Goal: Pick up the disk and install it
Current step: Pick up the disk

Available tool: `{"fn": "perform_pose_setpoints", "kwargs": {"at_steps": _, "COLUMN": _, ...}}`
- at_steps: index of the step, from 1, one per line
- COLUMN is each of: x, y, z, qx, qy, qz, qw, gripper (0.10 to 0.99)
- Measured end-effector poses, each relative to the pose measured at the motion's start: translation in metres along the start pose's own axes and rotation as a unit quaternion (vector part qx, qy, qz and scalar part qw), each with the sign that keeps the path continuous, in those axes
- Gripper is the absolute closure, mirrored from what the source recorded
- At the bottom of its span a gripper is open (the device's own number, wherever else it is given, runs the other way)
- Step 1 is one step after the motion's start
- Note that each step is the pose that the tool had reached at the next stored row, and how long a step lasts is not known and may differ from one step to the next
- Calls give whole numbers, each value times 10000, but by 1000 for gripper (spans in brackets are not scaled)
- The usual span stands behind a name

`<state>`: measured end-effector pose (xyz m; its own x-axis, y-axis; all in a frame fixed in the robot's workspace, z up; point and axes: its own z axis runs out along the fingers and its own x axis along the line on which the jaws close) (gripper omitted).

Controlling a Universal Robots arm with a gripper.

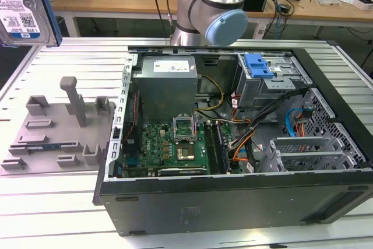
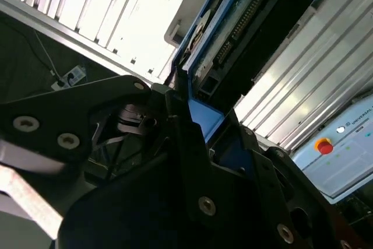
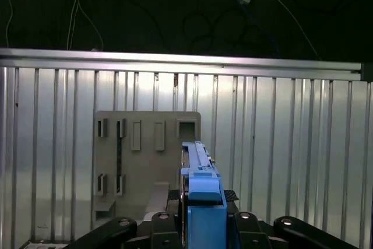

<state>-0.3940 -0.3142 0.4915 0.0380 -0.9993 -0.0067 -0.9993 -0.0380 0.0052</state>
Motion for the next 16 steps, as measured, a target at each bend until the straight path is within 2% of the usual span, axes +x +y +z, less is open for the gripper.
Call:
{"fn": "perform_pose_setpoints", "kwargs": {"at_steps": 3, "x": 8, "y": -1, "z": -13, "qx": -1, "qy": 0, "qz": 0, "qw": 10000, "gripper": 718}}
{"fn": "perform_pose_setpoints", "kwargs": {"at_steps": 4, "x": 38, "y": -35, "z": -14, "qx": -2, "qy": 0, "qz": -1, "qw": 10000, "gripper": 718}}
{"fn": "perform_pose_setpoints", "kwargs": {"at_steps": 5, "x": 75, "y": -105, "z": -14, "qx": -4, "qy": 0, "qz": -3, "qw": 10000, "gripper": 718}}
{"fn": "perform_pose_setpoints", "kwargs": {"at_steps": 8, "x": 114, "y": -179, "z": -17, "qx": -7, "qy": -1, "qz": -5, "qw": 10000, "gripper": 718}}
{"fn": "perform_pose_setpoints", "kwargs": {"at_steps": 13, "x": 211, "y": -349, "z": -33, "qx": -13, "qy": -1, "qz": -6, "qw": 10000, "gripper": 718}}
{"fn": "perform_pose_setpoints", "kwargs": {"at_steps": 14, "x": 255, "y": -420, "z": -38, "qx": -16, "qy": -1, "qz": -7, "qw": 10000, "gripper": 718}}
{"fn": "perform_pose_setpoints", "kwargs": {"at_steps": 16, "x": 311, "y": -504, "z": -43, "qx": -22, "qy": -2, "qz": -5, "qw": 10000, "gripper": 718}}
